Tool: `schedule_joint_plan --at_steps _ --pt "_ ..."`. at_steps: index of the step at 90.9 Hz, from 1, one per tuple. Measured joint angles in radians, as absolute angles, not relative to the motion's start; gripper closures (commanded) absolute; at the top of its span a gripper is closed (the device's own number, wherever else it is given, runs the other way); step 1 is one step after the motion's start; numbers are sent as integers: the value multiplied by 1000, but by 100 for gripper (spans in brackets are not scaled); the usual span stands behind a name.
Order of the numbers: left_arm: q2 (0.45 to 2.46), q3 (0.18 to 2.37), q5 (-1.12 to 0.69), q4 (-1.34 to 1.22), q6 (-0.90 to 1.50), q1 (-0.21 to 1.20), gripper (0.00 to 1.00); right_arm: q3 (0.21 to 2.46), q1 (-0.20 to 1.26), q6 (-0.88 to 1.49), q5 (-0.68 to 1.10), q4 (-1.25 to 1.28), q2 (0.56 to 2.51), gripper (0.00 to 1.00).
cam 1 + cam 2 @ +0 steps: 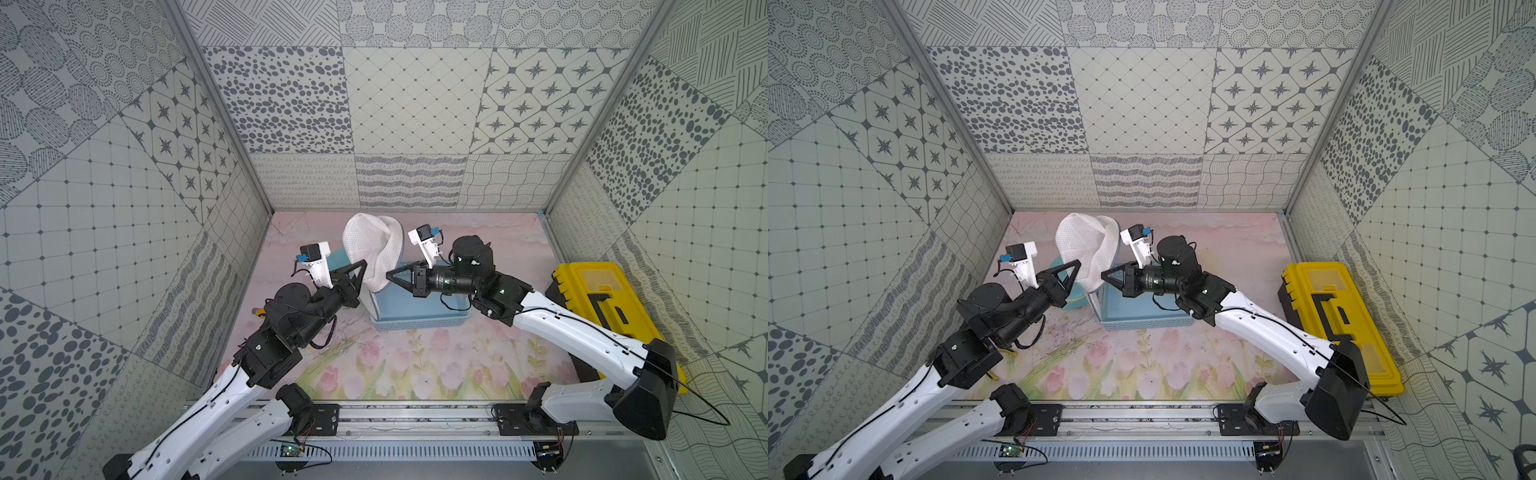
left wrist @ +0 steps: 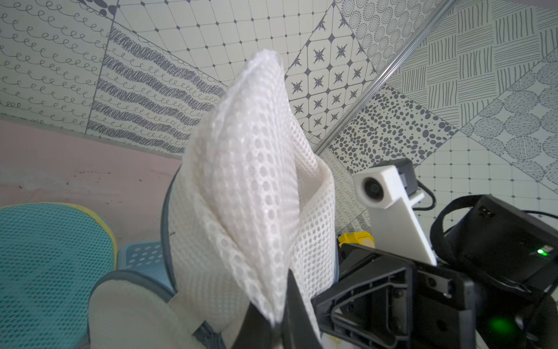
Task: Turn the laundry bag inside out
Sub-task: Turn over the laundry bag.
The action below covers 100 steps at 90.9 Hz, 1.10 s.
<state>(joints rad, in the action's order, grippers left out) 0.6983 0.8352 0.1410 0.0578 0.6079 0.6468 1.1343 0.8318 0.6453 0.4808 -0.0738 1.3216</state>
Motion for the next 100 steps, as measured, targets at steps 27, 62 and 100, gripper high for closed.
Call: schedule_joint_plan --at_steps 27,62,100 --pt "702 896 -26 155 691 585 100 1049 706 628 437 -153 1306 100" --pt "749 844 -454 91 883 453 100 1117 608 627 451 -262 1311 100" --pt "827 692 -610 -427 1244 421 100 1029 691 659 573 -167 1383 100"
